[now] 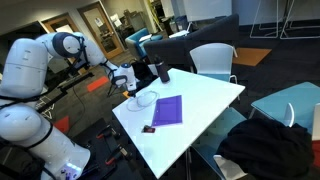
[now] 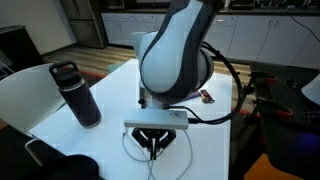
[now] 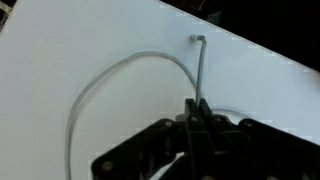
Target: Straighten the cable on the table
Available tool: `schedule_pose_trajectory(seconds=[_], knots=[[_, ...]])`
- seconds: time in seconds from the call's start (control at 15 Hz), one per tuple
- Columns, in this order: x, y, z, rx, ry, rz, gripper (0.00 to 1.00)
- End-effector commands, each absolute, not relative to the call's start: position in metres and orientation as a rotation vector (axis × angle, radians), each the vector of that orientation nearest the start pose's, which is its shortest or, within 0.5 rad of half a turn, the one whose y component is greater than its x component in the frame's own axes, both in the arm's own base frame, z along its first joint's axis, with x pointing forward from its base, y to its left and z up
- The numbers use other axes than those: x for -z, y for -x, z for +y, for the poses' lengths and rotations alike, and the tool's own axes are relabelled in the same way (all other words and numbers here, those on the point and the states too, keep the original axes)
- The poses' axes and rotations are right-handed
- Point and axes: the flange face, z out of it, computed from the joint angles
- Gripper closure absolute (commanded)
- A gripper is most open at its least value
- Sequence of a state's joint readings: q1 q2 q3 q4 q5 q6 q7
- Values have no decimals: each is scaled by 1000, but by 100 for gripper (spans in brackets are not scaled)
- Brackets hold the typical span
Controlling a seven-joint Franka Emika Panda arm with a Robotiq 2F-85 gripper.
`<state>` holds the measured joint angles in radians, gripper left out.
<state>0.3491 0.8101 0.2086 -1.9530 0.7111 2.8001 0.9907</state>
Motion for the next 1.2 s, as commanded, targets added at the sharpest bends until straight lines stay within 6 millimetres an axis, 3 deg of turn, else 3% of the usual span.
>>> schedule_pose_trajectory(seconds=[0.0, 0.27, 0.87, 1.13], knots=[[-76, -512, 285, -389, 2382, 1560, 99], [-106, -516, 256, -283, 2380, 1561, 99], [-199, -562, 152, -57, 2269, 1500, 99], [-228, -567, 120, 116, 2253, 1523, 99]])
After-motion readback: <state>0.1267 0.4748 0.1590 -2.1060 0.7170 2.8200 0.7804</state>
